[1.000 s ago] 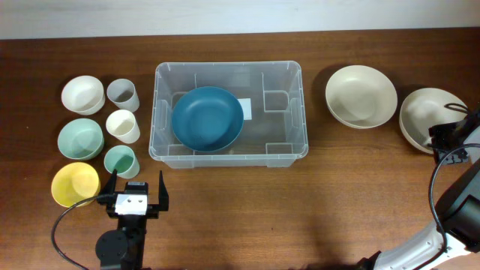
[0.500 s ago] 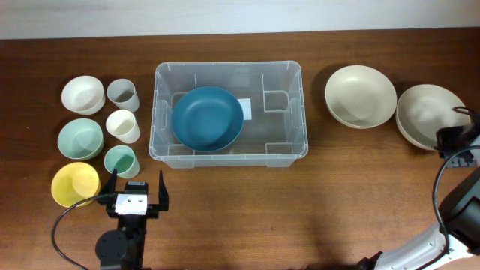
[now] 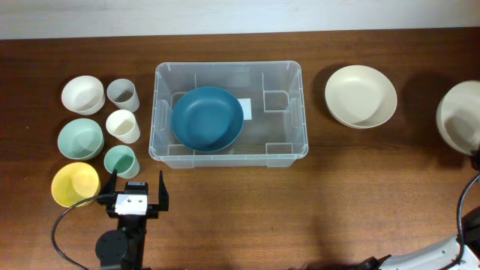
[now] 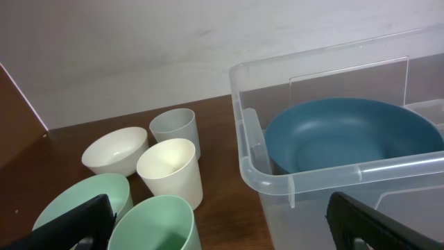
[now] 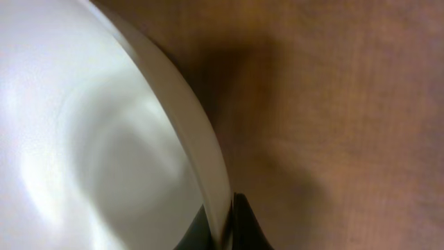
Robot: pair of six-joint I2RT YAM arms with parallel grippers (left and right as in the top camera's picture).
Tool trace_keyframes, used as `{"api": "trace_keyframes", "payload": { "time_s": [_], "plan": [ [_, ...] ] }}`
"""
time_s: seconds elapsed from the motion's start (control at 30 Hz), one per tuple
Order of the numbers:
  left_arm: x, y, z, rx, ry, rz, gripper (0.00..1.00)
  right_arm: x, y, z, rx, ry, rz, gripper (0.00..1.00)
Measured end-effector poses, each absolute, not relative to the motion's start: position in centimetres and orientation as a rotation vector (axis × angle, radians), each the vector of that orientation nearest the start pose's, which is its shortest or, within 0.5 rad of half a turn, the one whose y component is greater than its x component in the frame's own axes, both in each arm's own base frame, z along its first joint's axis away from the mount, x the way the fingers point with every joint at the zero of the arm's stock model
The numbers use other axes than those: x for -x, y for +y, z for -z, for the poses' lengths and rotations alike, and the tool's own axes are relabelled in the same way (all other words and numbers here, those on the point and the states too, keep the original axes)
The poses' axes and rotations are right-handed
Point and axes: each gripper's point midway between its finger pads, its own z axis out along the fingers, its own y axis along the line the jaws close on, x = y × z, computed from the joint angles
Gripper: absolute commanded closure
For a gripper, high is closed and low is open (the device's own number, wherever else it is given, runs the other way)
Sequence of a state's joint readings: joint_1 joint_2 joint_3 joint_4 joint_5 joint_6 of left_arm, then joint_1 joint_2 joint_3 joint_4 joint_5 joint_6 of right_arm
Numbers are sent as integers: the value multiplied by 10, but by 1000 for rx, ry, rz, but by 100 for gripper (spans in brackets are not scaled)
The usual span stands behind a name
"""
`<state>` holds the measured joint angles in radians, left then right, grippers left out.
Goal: Pack container
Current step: 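Grasp the far-right cream bowl's rim with the right gripper and lift, then carry the cream bowl left and lower it onto the teal bowl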
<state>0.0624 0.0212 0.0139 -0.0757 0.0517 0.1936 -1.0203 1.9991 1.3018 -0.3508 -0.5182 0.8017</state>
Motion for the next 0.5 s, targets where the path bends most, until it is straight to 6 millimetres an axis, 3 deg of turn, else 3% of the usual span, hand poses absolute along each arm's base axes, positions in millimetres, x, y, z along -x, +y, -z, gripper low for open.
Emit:
{"api": "trace_keyframes", "payload": {
  "time_s": [0.13, 0.33, 0.43, 0.5],
  "plan": [
    [-246, 7, -157, -148, 1649, -152, 0, -341, -342, -75, -1691, 1664, -811, 96],
    [-246, 6, -157, -148, 1649, -152, 0, -374, -291, -113, -1461, 1720, -1087, 96],
    [-246, 6, -157, -148, 1649, -152, 0, -394, -255, -153, -1287, 1772, -1140, 96],
    [-246, 6, -157, -148, 1649, -152, 0, -407, -220, -193, -1124, 1812, -1155, 96]
  ]
}}
